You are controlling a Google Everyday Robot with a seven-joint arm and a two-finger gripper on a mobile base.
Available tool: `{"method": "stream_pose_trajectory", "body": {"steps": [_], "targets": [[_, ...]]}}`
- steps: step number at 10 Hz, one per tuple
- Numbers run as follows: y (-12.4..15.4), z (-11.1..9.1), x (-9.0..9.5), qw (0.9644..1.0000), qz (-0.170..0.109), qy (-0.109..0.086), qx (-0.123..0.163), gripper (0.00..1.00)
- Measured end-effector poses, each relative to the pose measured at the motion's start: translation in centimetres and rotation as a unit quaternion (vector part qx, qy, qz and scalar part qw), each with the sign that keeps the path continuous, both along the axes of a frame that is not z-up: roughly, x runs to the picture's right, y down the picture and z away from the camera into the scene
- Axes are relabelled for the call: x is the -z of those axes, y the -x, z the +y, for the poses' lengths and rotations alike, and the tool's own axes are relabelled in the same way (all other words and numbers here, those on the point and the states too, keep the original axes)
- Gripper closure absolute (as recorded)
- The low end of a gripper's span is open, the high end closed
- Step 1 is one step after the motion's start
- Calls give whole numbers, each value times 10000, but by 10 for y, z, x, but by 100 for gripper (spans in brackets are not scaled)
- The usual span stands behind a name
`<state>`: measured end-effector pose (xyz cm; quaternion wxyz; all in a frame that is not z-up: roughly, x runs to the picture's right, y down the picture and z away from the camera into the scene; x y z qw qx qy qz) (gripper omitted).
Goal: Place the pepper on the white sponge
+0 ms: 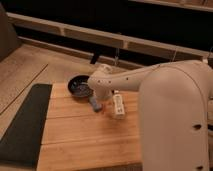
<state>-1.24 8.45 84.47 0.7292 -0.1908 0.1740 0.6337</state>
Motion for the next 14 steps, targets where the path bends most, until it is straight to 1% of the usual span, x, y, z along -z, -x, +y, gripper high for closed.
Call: {"method": "stream_pose_trajectory", "body": {"steps": [2,3,4,6,8,10,11,12,13,14], "targets": [[-3,-2,-5,10000,38,-32,-11,100],[-8,-5,-11,9999,85,-68,-36,100],[-8,-9,-21,9999,71,-108,-4,100],[9,-13,-33,9998,-104,-145,76,100],[20,-15,-39,9995,-221,-173,126,100],[28,-14,-44,9992,-303,-166,182,100],[28,-13,-47,9992,-323,-132,207,99],[29,-12,-49,9991,-338,-108,230,95],[30,-10,-52,9990,-357,-68,248,85],[30,-9,-54,9990,-370,-41,244,73]]}}
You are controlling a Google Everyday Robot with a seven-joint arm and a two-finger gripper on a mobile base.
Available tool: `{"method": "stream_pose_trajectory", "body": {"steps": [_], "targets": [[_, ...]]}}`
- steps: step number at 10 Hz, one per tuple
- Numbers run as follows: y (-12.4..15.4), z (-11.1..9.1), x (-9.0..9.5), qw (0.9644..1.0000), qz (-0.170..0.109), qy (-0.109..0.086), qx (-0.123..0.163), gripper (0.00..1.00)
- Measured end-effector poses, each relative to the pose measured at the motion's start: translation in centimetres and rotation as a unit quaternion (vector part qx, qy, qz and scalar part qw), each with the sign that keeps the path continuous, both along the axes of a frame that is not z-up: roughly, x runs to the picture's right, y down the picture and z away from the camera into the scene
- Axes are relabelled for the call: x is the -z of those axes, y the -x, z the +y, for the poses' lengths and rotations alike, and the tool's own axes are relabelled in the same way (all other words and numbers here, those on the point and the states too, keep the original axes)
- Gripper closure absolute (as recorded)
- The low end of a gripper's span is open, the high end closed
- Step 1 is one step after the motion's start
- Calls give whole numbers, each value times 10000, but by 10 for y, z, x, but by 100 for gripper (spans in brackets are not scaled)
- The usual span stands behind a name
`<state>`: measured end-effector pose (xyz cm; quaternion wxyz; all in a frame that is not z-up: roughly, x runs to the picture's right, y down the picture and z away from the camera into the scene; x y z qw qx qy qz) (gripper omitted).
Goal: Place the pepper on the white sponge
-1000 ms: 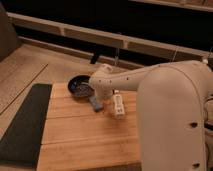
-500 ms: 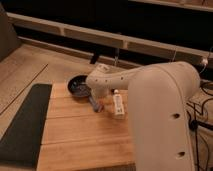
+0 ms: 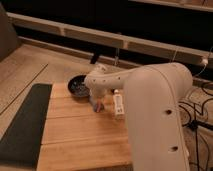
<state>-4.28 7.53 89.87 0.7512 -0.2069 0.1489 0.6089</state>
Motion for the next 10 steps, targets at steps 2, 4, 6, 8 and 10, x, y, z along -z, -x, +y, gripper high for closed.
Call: {"method": "stream_pose_trajectory", "body": {"steps": [2,4,6,8,10], "targets": [[1,-3,0,10000,-23,-15,-1,55],[2,-8,2,10000,-51,-55,40,39],[4,-9,3,9999,-78,-50,61,38],[4,-6,1,9999,-94,-5,47,38],[3,-5,0,9999,-102,20,23,38]]}}
